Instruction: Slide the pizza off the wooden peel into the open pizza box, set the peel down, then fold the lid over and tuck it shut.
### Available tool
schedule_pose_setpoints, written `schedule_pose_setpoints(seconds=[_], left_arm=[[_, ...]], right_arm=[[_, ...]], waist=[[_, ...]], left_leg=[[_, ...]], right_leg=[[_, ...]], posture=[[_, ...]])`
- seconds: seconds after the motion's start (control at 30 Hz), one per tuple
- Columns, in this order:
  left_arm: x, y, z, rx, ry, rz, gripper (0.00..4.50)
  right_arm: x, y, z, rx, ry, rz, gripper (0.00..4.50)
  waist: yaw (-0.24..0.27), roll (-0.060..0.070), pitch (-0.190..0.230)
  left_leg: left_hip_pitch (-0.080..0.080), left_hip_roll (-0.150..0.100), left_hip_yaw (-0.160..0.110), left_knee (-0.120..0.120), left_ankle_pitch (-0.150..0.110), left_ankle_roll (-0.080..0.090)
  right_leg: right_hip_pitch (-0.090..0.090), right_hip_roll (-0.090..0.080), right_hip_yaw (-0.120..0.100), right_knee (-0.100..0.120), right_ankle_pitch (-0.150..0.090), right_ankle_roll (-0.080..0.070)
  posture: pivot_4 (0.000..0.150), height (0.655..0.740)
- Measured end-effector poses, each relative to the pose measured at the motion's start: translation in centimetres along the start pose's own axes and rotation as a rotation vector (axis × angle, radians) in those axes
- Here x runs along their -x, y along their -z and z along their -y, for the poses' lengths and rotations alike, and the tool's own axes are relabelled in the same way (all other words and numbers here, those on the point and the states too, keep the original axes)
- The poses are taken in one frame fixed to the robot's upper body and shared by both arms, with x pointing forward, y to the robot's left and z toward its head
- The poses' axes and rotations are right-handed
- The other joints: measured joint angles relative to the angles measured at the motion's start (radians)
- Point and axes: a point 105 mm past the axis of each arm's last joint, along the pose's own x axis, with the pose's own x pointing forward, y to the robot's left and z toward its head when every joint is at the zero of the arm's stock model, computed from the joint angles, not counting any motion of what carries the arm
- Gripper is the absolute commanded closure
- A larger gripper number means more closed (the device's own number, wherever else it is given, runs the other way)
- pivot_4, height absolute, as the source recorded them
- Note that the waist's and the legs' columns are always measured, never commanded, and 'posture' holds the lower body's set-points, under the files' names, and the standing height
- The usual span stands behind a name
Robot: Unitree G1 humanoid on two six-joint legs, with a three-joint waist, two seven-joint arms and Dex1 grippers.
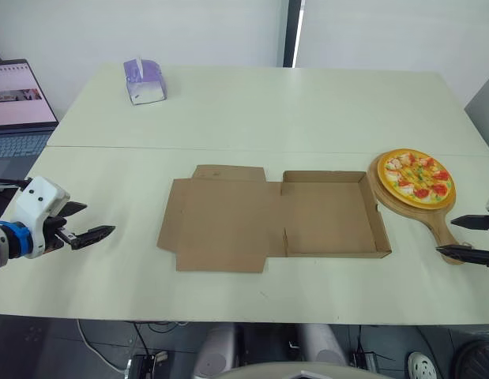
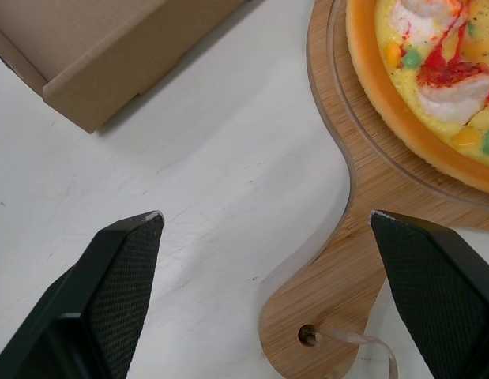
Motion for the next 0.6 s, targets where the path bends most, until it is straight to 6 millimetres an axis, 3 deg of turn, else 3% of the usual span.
schedule_pose_setpoints(seconds=[0.6], left_arm=[[-0.21,-0.33,0.77,0.04,0.056,0.082,0.0]], right_arm=[[-0.3,0.41,0.07,0.006,0.025,0.005,0.04]], waist=[[0.0,0.0,0.0]], left_leg=[[0.0,0.0,0.0,0.0,0.0,0.0]], right_leg=[[0.0,0.0,0.0,0.0,0.0,0.0]], posture=[[0.15,0.7251]])
